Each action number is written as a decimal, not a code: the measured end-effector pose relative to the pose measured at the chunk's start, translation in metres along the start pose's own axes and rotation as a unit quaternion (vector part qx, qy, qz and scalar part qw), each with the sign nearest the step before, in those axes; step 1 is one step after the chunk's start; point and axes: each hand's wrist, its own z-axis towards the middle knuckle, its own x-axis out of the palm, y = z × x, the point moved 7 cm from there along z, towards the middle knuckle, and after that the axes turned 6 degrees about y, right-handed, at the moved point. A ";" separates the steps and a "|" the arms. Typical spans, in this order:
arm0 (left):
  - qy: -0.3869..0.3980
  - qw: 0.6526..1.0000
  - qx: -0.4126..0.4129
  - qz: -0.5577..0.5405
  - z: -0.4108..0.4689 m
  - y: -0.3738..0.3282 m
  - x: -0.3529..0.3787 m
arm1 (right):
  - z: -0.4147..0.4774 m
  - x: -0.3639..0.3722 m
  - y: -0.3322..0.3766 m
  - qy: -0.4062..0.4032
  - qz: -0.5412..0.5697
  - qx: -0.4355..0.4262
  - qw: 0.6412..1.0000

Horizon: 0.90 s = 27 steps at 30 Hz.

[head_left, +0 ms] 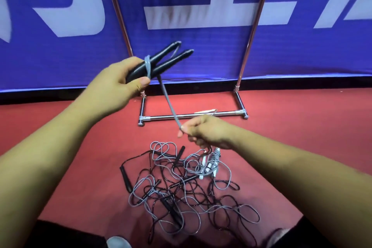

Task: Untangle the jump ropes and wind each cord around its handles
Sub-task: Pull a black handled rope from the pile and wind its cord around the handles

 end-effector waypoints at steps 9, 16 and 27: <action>-0.035 0.972 -0.080 0.220 0.007 0.047 0.012 | -0.016 0.051 0.040 0.030 -0.190 -0.033 0.981; 0.124 0.941 -0.095 0.302 0.011 0.068 0.073 | -0.030 0.043 0.080 0.022 -0.213 -0.103 0.971; 0.335 0.932 0.019 0.138 -0.002 0.025 0.131 | -0.047 -0.047 0.103 -0.162 -0.169 -0.092 0.968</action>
